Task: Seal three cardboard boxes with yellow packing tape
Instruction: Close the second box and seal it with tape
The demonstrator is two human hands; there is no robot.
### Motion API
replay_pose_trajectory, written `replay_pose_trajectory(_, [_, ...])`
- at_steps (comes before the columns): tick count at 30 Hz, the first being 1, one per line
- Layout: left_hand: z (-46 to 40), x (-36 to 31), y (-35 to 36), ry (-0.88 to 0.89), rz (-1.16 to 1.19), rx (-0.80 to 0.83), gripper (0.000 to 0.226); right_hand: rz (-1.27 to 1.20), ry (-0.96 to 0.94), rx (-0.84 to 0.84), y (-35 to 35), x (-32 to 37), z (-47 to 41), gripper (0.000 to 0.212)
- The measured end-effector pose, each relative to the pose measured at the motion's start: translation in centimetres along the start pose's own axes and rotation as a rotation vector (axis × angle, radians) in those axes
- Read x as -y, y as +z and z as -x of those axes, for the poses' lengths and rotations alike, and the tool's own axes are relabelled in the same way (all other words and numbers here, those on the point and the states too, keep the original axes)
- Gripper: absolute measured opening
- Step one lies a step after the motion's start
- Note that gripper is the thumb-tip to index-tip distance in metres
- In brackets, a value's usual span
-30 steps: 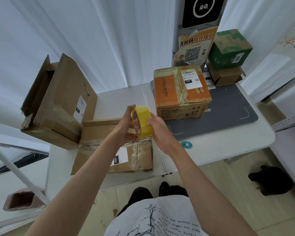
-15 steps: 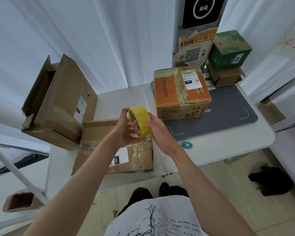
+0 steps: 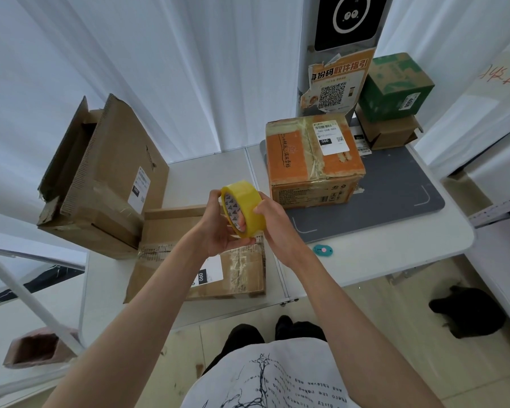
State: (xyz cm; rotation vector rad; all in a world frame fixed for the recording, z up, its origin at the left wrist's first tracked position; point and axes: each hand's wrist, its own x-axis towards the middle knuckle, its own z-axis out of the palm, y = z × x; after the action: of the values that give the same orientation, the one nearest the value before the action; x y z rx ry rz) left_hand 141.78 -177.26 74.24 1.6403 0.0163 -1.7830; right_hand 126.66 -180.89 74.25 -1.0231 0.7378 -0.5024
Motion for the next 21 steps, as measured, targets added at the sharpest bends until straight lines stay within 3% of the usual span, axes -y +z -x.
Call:
replay_pose_trajectory(4, [-0.05, 0.07, 0.27, 0.007, -0.015, -0.01, 0.095, -0.021, 0.014, -0.053, 0.02, 0.03, -0.14, 0.028])
replay_pose_trajectory(21, [0.33, 0.1, -0.5, -0.016, -0.048, 0.028, 0.09, -0.034, 0.041, 0.081, 0.36, 0.07, 0.23, 0.035])
